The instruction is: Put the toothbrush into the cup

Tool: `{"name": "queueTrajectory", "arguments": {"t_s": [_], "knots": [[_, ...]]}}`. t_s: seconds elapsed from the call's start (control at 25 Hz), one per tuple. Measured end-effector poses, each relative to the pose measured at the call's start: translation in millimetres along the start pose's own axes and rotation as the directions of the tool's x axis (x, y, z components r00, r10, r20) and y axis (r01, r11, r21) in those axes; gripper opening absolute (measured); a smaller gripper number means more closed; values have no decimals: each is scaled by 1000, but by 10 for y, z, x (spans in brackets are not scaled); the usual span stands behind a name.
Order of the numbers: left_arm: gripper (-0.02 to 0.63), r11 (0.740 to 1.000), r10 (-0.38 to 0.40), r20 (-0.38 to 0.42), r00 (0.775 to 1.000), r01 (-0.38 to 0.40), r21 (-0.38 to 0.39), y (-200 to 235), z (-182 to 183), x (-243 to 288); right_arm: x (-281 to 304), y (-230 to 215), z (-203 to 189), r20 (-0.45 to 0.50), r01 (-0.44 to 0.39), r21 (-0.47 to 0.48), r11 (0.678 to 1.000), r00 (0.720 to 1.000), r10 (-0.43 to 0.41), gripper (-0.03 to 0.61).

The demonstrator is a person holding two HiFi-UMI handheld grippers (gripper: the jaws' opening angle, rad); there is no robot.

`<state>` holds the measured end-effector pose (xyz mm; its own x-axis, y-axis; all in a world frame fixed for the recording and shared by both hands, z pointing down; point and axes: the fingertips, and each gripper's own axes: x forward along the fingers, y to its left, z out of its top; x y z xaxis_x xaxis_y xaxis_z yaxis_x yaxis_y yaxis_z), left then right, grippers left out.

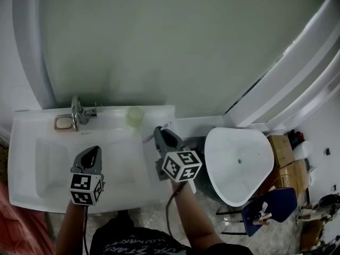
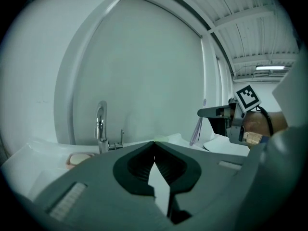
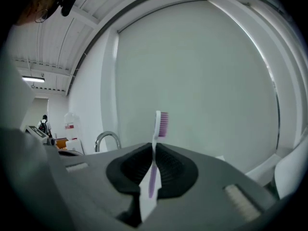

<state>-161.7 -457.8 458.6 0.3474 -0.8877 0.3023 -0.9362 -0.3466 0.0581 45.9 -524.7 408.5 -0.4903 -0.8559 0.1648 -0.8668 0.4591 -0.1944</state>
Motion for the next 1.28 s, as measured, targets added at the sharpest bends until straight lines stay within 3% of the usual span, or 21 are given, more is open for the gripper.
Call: {"name": "queueTrajectory", "arguments": {"t_s": [0.36,0.76,1.28], "knots": [[8,998,-63,-35,997,64,13,152,14,756,965,-423,214,67,77,-25,997,995,-75,26],[8,996,-83,-90,992,84,-1,259,-206,1178,1682,-624,-411,-52,50,-14,999,997,-50,26],[8,996,-92,-148,985,92,-4,254,-517,1328,1863,-717,-837,-113,39,-8,999,993,-39,27]]}}
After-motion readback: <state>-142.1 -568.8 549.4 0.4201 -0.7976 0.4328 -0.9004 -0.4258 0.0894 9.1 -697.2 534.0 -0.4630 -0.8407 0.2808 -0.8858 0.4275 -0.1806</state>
